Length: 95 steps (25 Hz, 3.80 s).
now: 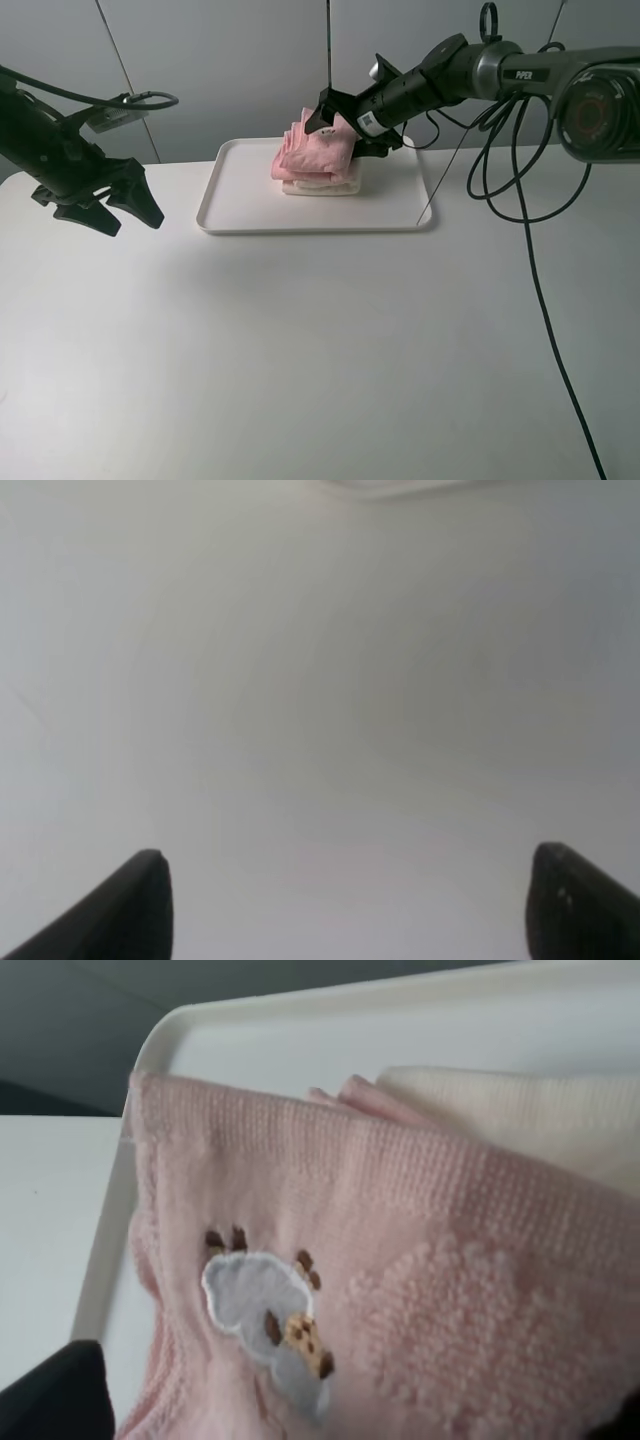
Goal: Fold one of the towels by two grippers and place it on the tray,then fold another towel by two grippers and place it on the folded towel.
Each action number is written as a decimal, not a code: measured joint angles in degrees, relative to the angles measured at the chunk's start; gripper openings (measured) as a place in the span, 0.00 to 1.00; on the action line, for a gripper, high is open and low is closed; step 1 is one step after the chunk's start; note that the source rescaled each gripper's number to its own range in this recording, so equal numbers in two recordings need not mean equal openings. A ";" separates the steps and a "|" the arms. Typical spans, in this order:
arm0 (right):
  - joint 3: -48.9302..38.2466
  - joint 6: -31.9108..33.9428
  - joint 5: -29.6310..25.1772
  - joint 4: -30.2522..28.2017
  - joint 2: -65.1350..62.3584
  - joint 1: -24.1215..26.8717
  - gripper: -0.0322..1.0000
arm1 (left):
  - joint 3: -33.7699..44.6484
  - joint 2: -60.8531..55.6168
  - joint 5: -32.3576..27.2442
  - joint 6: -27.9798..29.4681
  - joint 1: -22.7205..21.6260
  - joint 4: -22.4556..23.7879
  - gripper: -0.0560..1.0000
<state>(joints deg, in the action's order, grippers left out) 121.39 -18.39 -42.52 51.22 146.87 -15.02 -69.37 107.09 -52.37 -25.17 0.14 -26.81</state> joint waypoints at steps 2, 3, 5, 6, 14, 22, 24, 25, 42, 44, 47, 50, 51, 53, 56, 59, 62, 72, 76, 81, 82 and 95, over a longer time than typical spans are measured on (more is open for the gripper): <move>0.00 0.00 0.00 -2.36 -1.91 0.00 1.00 | 0.00 0.00 0.00 -0.11 0.00 0.00 0.93; 0.00 0.00 0.00 -3.95 -3.09 0.00 1.00 | 0.00 0.00 0.00 -0.22 0.00 0.00 0.93; 0.00 0.00 0.10 -7.87 -6.80 0.00 1.00 | 0.00 -0.21 0.00 -0.32 0.00 0.00 0.93; 0.00 0.33 0.10 -9.92 -8.63 0.00 1.00 | 0.00 -0.57 0.00 -0.32 0.00 0.00 0.93; 0.00 7.07 -8.14 -28.97 -23.77 0.00 1.00 | 0.00 -12.07 1.17 0.57 0.00 3.24 0.93; -16.93 9.97 -14.36 -37.95 -41.03 0.00 1.00 | 4.87 -30.88 2.59 2.32 0.00 7.17 0.93; -25.08 10.23 -13.31 -39.45 -47.17 0.00 1.00 | 7.58 -35.83 2.82 2.57 0.00 7.59 0.93; -28.56 10.35 -12.81 -40.41 -50.82 0.00 1.00 | 8.93 -37.81 2.86 2.85 0.00 7.70 0.93; -74.95 15.58 -17.57 -47.48 -113.13 0.00 1.00 | 29.59 -74.68 -3.62 15.49 0.00 13.59 0.93; -76.92 15.96 -20.53 -47.58 -118.56 0.00 1.00 | 30.88 -78.44 -5.71 16.57 0.00 13.59 0.93; -79.42 16.31 -23.93 -47.94 -125.16 0.00 1.00 | 32.50 -84.32 -9.24 17.09 0.00 13.75 0.93; -81.62 17.80 -25.14 -48.18 -131.04 0.00 1.00 | 33.32 -90.16 -11.73 17.42 0.00 14.00 0.93; -82.11 17.93 -25.45 -48.29 -132.98 0.00 1.00 | 33.41 -92.26 -12.13 17.40 0.00 14.00 0.93; -83.06 18.39 -25.91 -48.52 -136.39 0.00 1.00 | 33.62 -96.44 -12.17 17.40 0.00 14.45 0.93; -84.35 18.39 -26.56 -48.64 -141.68 0.00 1.00 | 33.76 -101.75 -14.02 17.40 0.00 15.93 0.93; -86.08 18.39 -26.69 -48.64 -146.00 0.00 1.00 | 33.85 -106.06 -16.22 17.40 0.00 16.91 0.93; -87.55 17.89 -27.16 -48.64 -146.75 0.00 1.00 | 33.85 -106.81 -17.38 17.43 0.00 18.03 0.93; -90.34 16.69 -25.01 -47.57 -146.87 0.00 1.00 | 38.08 -107.09 -14.01 19.67 0.00 20.46 0.93; -91.99 15.62 -21.25 -46.43 -146.90 0.00 1.00 | 39.72 -107.06 -10.58 20.32 0.00 21.18 0.93; -92.12 15.39 -20.46 -45.97 -146.90 0.00 1.00 | 39.72 -107.06 -10.04 20.56 0.00 21.18 0.93; -92.12 15.39 -20.46 -45.97 -146.90 0.00 1.00 | 39.72 -107.06 -10.04 20.67 0.00 21.31 0.93; -92.12 15.50 -20.46 -45.97 -146.90 4.42 1.00 | 39.72 -107.06 -10.04 20.67 0.00 21.76 0.93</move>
<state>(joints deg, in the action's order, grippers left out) 29.27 -2.90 -62.98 5.25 -0.03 -10.60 -29.65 0.03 -62.42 -4.50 0.14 -5.05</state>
